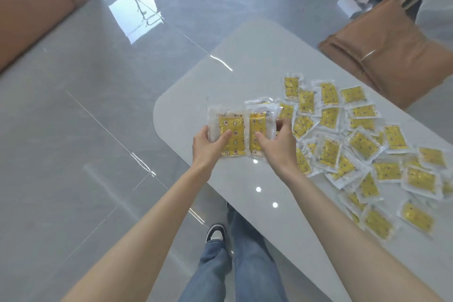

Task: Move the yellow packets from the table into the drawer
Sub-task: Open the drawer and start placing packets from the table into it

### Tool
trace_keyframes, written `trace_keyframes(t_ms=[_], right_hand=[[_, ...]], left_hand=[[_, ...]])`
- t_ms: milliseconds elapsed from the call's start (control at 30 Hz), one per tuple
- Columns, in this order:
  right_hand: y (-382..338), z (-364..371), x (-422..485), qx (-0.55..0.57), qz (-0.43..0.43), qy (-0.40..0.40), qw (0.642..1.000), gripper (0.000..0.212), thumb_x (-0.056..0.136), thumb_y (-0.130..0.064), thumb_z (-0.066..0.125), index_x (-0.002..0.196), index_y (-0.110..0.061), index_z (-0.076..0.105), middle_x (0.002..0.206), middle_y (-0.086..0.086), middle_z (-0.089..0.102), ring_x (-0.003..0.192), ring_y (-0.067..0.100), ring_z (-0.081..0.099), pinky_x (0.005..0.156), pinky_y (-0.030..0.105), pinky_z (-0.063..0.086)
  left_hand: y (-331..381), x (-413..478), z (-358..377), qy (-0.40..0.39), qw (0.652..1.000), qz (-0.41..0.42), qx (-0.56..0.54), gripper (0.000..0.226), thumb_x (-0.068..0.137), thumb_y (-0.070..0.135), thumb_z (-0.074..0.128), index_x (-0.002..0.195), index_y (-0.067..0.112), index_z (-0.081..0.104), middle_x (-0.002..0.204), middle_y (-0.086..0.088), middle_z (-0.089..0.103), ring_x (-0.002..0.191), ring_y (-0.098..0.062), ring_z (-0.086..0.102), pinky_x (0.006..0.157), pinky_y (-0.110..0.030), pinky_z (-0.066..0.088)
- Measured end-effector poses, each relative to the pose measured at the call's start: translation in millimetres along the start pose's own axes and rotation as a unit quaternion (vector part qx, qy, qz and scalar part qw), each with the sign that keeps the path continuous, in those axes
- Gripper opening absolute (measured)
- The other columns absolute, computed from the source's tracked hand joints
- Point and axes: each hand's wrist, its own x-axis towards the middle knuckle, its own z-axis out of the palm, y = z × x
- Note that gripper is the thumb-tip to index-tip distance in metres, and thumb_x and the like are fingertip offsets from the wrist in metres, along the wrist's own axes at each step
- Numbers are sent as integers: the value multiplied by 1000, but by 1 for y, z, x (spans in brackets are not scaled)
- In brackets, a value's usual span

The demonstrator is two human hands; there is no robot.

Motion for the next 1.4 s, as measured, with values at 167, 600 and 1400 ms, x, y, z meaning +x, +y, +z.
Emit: trace_keyframes(t_ms=[167,600,1400], right_hand=[[-8,-38,-48,88,62,15,994,51,89,-21,63,133,-10,40,111,-11,46,100,9,46,85,24,38],[53,-175,-168,199,136,33,970,43,89,-16,63,129,-12,48,124,4,60,112,21,59,100,44,46],[289,-467,-375,242,160,112,950,31,89,-10,62,113,-20,45,105,-3,59,93,13,60,75,26,49]], left_hand=[[23,-53,-12,-23,999,25,22,13,86,23,68,96,20,59,88,5,67,79,-9,65,65,-17,53],[41,-192,39,-120,989,32,86,22,86,20,68,103,13,58,87,4,67,73,-5,65,53,-10,50],[-72,-469,316,-185,968,-5,167,17,86,23,68,97,16,58,84,4,64,81,-18,63,76,-31,53]])
